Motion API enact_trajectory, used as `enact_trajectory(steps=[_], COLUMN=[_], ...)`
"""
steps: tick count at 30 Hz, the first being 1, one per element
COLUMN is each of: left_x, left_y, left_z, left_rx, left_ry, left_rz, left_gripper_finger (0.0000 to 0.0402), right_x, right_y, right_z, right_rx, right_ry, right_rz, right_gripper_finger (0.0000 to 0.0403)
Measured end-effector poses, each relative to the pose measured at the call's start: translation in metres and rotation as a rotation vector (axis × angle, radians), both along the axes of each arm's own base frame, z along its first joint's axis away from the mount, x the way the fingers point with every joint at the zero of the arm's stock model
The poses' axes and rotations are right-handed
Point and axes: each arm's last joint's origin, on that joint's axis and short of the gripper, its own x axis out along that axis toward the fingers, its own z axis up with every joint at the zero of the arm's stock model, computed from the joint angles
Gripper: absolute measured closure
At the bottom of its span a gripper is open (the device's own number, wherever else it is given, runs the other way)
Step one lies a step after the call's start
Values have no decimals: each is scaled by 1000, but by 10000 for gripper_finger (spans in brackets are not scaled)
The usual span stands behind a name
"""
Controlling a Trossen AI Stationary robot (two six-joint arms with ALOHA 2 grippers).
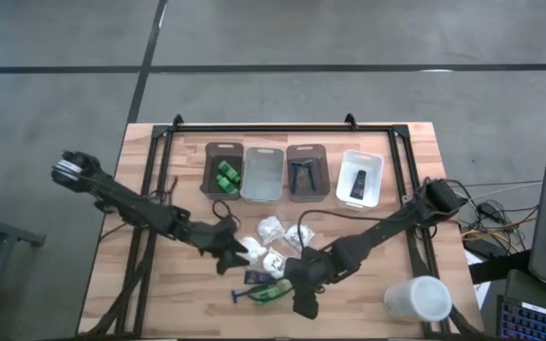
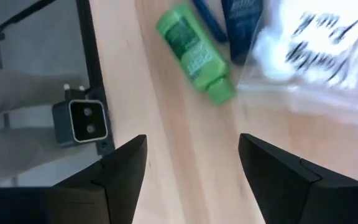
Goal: Pick & Place Travel size toiletries
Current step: Put the green shampoo into the left black bin
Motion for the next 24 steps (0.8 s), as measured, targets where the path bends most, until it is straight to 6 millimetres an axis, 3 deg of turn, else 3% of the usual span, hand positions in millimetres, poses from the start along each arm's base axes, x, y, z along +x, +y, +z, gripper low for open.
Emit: enact_trajectory(steps=[6, 13, 24], left_x=[28, 50, 75], left_y=[-20, -49, -85], left_z=[-10, -22, -1], left_rx=[50, 317, 511], left_ry=[47, 240, 266], left_rz=[-45, -107, -249], left_gripper_finger=[133, 140, 159], right_x=[-21, -41, -51], right_y=[-8, -5, 9], right_z=[27, 33, 31], right_rx=[-174, -255, -252], right_ry=[-56, 5, 9], right_rz=[-52, -73, -122], right_gripper_finger=[134, 108, 68])
